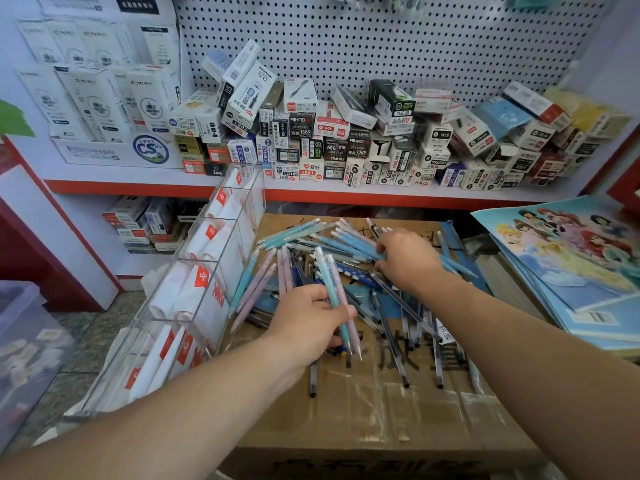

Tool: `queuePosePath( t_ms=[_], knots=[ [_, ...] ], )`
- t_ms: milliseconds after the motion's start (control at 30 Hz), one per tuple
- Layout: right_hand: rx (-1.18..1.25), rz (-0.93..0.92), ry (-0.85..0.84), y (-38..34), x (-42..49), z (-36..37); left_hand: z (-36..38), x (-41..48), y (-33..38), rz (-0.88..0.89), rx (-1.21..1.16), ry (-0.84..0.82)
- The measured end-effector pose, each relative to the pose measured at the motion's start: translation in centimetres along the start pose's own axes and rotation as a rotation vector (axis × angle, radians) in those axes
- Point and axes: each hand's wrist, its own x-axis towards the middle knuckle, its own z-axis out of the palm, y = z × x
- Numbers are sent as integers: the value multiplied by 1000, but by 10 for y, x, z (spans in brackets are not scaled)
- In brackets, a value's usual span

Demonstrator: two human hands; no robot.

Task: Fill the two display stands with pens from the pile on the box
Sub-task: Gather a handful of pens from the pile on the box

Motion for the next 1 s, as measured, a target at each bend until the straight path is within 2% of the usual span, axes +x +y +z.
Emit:
queuePosePath(
  t_ms=[100,267,367,433,567,733,1000],
  knots=[
    [60,21,-6,0,-2,-2,0,0,2,-5,2,1],
    [428,153,15,3,-32,-14,1,3,3,-16,-43,19],
    [737,132,-71,-8,-69,-29,5,4,4,-6,-105,47],
    [839,81,-158,-15,-95,-35,7,4,6,-17,-176,49],
    [940,48,-222,-18,-120,-29,9,1,7,-28,-240,25],
    [985,57,-217,-16,-122,-23,8,-6,9,-42,-286,-52],
    [1022,-3,-276,-22,-122,-17,7,-7,9,-36,-201,21]
  ],
)
